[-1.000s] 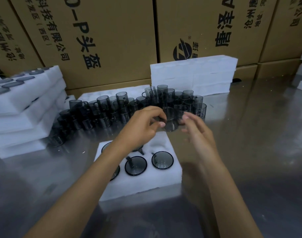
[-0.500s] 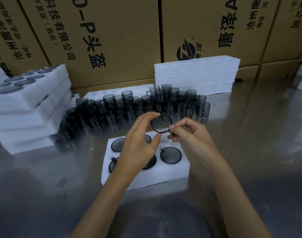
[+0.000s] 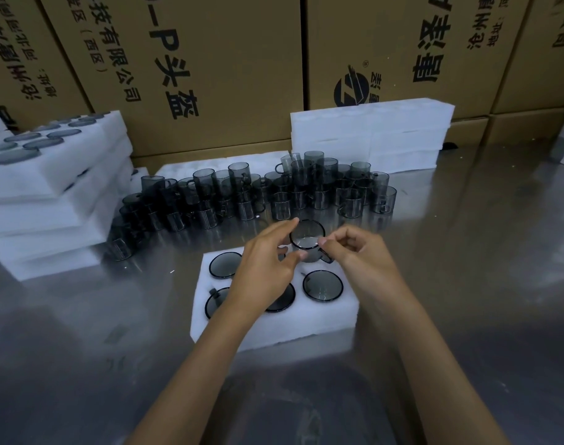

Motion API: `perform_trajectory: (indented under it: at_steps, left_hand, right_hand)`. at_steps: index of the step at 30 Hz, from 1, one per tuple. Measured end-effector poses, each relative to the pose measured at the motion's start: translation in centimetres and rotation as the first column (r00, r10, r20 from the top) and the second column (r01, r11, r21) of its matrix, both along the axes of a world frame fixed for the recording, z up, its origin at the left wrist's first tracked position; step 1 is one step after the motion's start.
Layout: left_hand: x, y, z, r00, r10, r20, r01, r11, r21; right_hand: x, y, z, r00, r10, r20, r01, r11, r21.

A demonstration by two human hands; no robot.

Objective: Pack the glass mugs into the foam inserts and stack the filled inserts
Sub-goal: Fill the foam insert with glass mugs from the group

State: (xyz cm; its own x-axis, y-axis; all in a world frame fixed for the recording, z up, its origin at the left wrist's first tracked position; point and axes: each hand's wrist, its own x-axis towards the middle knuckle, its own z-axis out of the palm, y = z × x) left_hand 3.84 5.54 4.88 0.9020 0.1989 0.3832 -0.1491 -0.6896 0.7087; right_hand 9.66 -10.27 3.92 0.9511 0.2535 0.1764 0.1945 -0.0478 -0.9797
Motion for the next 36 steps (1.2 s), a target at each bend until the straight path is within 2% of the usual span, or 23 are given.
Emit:
perform_trajectory:
  at_steps: [4, 11, 15, 20, 26, 30, 36]
  left_hand:
    - [-0.1, 0.1, -0.1, 0.999, 0.001, -0.046, 0.0, 1.0, 0.031]
    - [0.0, 0.2, -0.9, 0.993, 0.053, -0.107, -0.027, 0.973, 0.231]
    - [0.1, 0.2, -0.7, 0.992, 0.051, -0.118, -0.024, 0.975, 0.222]
    - [0.4, 0.4, -0.8, 0.992, 0.061, -0.113, -0.026, 0.959, 0.283]
    - [0.8, 0.3, -1.3, 0.97, 0.105, -0.22, -0.011, 0.921, 0.388]
    - [0.9, 0.2, -1.4, 0.955, 0.12, -0.272, -0.004, 0.92, 0.391]
    - [0.7, -0.1, -1.7, 0.958, 0.117, -0.263, 0.017, 0.889, 0.458]
  right_hand:
    - [0.2, -0.3, -0.1, 0.999, 0.0, -0.038, 0.001, 0.999, 0.035]
    - [0.8, -0.4, -0.8, 0.994, 0.001, -0.106, 0.001, 1.0, 0.017]
    - [0.8, -0.5, -1.0, 0.992, -0.004, -0.124, 0.009, 0.999, 0.038]
    - [0.7, -0.3, -1.2, 0.986, -0.003, -0.167, 0.013, 0.998, 0.057]
    - [0.9, -0.8, -1.8, 0.954, 0.02, -0.298, -0.01, 0.999, 0.037]
    - [0.8, -0.3, -1.8, 0.956, 0.004, -0.294, 0.01, 0.999, 0.047]
    - [0.1, 0.2, -2.1, 0.958, 0.009, -0.286, -0.011, 1.0, -0.003]
